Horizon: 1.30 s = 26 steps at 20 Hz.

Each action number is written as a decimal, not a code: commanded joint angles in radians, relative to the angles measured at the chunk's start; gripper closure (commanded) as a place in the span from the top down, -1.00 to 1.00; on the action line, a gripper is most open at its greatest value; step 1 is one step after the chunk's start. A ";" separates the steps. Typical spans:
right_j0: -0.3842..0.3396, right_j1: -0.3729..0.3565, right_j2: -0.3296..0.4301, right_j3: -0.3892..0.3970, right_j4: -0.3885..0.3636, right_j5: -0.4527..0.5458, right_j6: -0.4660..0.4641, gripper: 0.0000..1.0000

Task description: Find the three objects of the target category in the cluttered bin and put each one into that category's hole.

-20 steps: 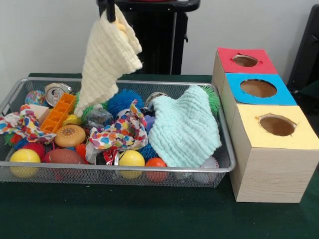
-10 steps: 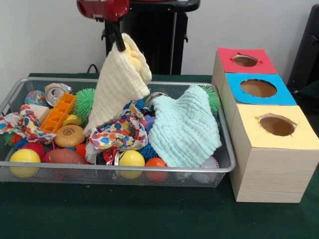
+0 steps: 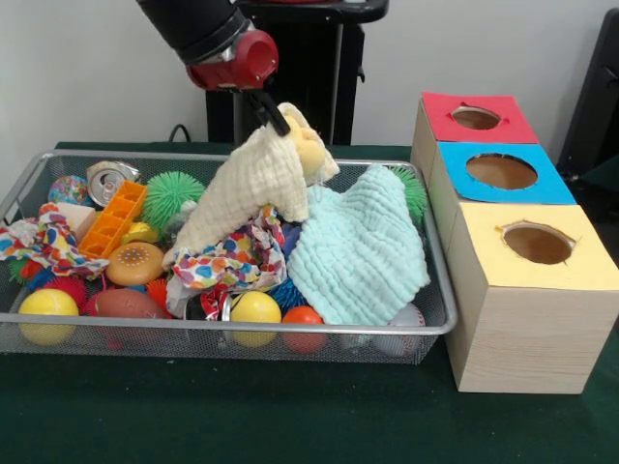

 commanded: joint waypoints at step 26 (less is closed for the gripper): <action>-0.089 0.518 0.317 -0.331 -0.327 0.036 -0.296 1.00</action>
